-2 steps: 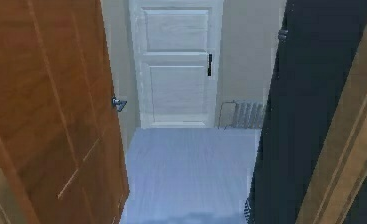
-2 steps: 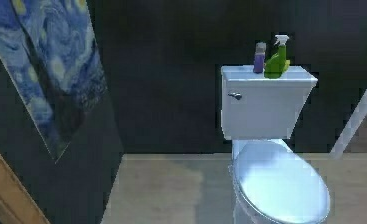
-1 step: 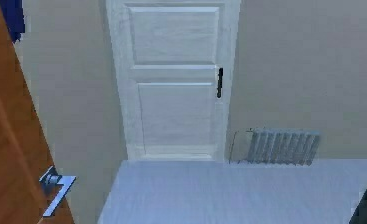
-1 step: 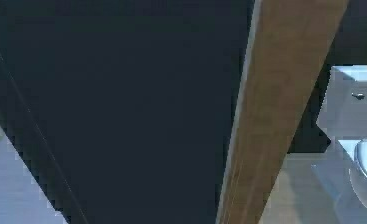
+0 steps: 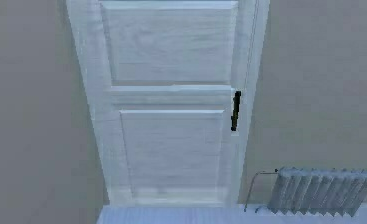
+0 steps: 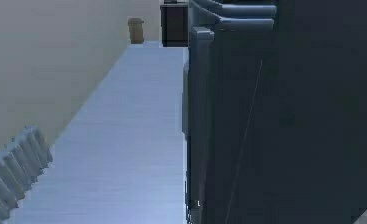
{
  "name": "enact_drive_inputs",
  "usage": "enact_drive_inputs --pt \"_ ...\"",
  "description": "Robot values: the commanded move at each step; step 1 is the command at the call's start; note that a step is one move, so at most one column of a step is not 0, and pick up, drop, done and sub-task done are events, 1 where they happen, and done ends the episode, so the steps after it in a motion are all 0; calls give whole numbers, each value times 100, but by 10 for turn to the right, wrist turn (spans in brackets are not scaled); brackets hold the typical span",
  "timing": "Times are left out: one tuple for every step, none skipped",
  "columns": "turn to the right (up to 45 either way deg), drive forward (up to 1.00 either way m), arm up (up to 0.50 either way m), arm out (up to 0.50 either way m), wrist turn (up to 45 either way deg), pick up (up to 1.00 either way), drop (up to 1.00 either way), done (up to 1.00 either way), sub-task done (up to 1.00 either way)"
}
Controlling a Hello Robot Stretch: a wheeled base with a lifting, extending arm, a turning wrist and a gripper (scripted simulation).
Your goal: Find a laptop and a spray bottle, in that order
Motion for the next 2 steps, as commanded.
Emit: enact_drive_inputs --pt "450 0 0 0 0 0 0 0 0" --pt "120 0 0 0 0 0 0 0 0"
